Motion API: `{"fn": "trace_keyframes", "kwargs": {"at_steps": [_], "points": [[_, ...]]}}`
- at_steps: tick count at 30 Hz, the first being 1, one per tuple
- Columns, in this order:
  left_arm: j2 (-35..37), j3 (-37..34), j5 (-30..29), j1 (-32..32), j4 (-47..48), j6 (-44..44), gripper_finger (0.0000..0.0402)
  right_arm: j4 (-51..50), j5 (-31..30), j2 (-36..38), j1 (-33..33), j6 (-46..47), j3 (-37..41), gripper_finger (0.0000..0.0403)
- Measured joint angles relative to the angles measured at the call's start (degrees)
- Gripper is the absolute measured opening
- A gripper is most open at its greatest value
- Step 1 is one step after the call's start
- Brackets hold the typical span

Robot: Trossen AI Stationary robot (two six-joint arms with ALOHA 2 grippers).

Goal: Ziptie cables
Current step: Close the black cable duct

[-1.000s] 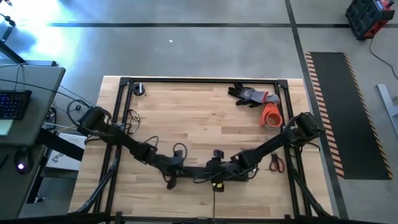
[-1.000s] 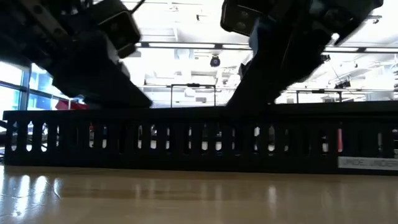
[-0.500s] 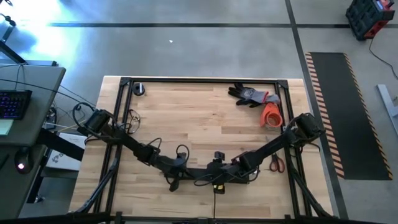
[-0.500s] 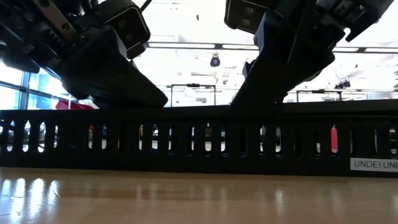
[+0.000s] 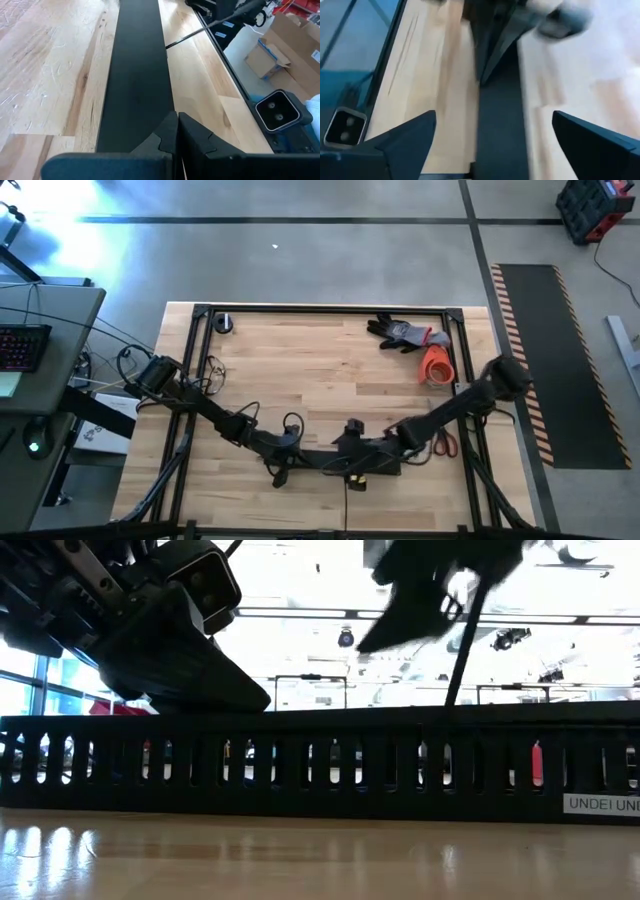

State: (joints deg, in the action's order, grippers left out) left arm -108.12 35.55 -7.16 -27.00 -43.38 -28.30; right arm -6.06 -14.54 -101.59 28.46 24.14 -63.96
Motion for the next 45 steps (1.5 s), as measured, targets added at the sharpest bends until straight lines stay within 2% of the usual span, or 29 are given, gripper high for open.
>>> {"fn": "trace_keyframes", "kwargs": {"at_steps": [3,6,11,14,17,21,25,31,37,45], "points": [[0.0,0.0,0.0,0.0,0.0,-0.1,0.0000,-3.0,-7.5,3.4,2.1,0.6,-0.1,0.0350],[0.0,0.0,0.0,0.0,-0.1,-0.1,0.0000,-10.0,-14.7,5.3,4.5,5.4,-0.1,0.0315],[0.0,0.0,-0.1,0.0,-0.1,-0.1,0.0000,-19.0,-17.1,5.3,7.0,19.1,0.4,0.0256],[0.0,0.0,-0.1,0.0,-0.4,-0.1,0.0000,-16.3,-16.5,5.1,7.7,24.7,3.7,0.0215],[-0.1,-0.1,-0.2,0.0,-0.9,-0.2,0.0000,-9.0,-14.6,5.1,7.7,29.0,7.9,0.0170],[-0.2,-0.2,-0.2,0.0,-1.5,-0.6,0.0000,1.5,-12.4,5.0,7.6,30.6,12.5,0.0117],[-0.2,-0.2,-0.8,0.0,-1.6,-0.8,0.0000,4.0,-12.0,5.0,7.6,33.0,15.1,0.0077],[-0.2,-0.2,-1.4,-0.1,-1.8,-1.4,0.0000,5.1,-10.8,4.5,7.6,33.9,15.7,0.0038],[-0.2,-0.2,-2.6,0.0,-1.8,-1.6,0.0000,7.0,-9.6,2.9,7.8,32.6,15.6,0.0021],[-0.2,-0.2,-2.6,0.0,-1.8,-1.5,0.0000,7.3,-9.6,2.6,8.0,20.9,12.5,0.0021]]}}
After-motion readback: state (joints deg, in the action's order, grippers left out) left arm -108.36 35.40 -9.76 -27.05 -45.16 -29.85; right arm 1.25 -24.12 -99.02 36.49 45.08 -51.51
